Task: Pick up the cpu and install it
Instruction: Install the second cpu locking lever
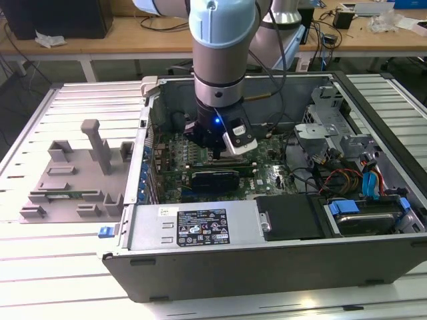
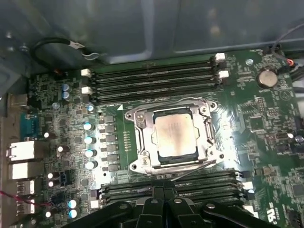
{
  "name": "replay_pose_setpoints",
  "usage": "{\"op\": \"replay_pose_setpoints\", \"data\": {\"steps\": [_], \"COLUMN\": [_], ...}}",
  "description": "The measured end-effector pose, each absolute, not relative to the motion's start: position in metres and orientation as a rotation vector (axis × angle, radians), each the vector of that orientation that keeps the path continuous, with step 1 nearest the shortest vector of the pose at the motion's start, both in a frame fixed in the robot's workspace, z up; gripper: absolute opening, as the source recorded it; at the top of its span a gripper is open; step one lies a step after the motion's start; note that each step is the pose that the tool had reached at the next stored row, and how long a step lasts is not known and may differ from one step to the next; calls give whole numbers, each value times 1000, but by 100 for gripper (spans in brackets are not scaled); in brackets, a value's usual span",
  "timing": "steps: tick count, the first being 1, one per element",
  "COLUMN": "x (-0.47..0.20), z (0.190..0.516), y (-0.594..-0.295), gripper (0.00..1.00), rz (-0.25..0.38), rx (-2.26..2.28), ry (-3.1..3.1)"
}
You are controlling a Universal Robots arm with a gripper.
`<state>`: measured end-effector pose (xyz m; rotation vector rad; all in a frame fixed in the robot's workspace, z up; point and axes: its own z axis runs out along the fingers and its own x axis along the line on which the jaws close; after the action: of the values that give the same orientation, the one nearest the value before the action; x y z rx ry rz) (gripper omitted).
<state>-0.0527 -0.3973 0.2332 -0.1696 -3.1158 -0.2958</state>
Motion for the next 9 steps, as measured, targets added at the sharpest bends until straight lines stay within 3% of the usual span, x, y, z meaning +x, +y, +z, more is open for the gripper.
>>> {"op": "replay_pose_setpoints", "data": {"steps": [5, 9], "x": [-53, -53], "z": [230, 229], "y": [-402, -403], "gripper": [11, 11], "rz": [-351, -353], "rx": [-130, -121], "ry": [-3107, -3107]}}
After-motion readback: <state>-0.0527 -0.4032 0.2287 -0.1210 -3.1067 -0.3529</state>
